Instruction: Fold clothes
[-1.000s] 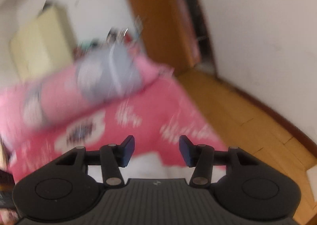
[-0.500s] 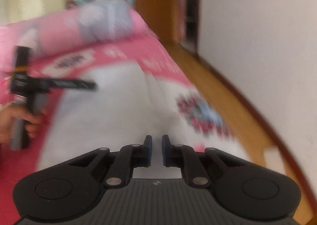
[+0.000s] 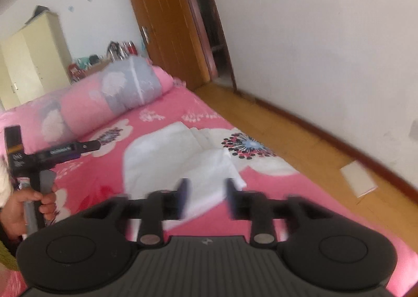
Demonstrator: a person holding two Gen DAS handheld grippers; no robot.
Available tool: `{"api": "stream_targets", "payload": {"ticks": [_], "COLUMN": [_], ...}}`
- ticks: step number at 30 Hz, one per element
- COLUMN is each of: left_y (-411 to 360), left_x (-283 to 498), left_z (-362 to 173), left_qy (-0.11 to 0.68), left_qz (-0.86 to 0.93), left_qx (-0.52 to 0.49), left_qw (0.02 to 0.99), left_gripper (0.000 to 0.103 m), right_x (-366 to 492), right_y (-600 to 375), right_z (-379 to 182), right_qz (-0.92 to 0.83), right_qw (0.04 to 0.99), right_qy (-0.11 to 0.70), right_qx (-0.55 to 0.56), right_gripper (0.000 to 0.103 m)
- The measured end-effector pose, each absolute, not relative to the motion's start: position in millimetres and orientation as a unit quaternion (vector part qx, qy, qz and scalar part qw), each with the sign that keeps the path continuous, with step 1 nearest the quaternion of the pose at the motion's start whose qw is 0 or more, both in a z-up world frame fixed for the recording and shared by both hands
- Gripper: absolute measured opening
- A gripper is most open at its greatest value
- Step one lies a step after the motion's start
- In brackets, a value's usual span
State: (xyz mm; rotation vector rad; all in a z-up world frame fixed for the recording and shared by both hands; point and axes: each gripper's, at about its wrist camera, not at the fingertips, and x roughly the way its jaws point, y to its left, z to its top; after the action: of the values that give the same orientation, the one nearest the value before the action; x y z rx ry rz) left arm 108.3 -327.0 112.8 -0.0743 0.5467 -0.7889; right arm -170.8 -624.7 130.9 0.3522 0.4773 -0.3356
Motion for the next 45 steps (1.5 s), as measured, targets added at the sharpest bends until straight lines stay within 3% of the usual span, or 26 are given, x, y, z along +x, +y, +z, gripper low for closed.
{"api": "stream_targets", "payload": {"ticks": [4, 10, 14, 17, 29, 45], "left_y": [-287, -253, -239, -235, -225, -208], "left_x": [34, -79, -126, -152, -224, -235], "left_z": [138, 177, 185, 183, 180, 177], "left_qy": [0.271, 0.212, 0.220, 0.250, 0.255, 0.229], "left_qz": [-0.379, -0.350, -0.331, -0.299, -0.291, -0.284], "left_qx": [-0.044, 0.000, -0.002, 0.020, 0.046, 0.041], "left_qw": [0.884, 0.912, 0.918, 0.921, 0.921, 0.930], "left_gripper": [0.103, 0.103, 0.103, 0.103, 0.103, 0.103], "right_x": [-217, -266, -280, -298, -374, -364], "right_y": [-554, -471, -435, -412, -378, -341], "right_z": [128, 124, 136, 147, 165, 170], "right_qz": [-0.178, -0.211, -0.248, -0.265, -0.358, -0.361], "right_qw": [0.947, 0.938, 0.929, 0.931, 0.904, 0.900], "right_qy": [0.226, 0.232, 0.242, 0.233, 0.210, 0.234], "right_qx": [0.147, 0.148, 0.128, 0.099, 0.100, 0.069], "right_gripper": [0.065, 0.071, 0.077, 0.100, 0.103, 0.103]}}
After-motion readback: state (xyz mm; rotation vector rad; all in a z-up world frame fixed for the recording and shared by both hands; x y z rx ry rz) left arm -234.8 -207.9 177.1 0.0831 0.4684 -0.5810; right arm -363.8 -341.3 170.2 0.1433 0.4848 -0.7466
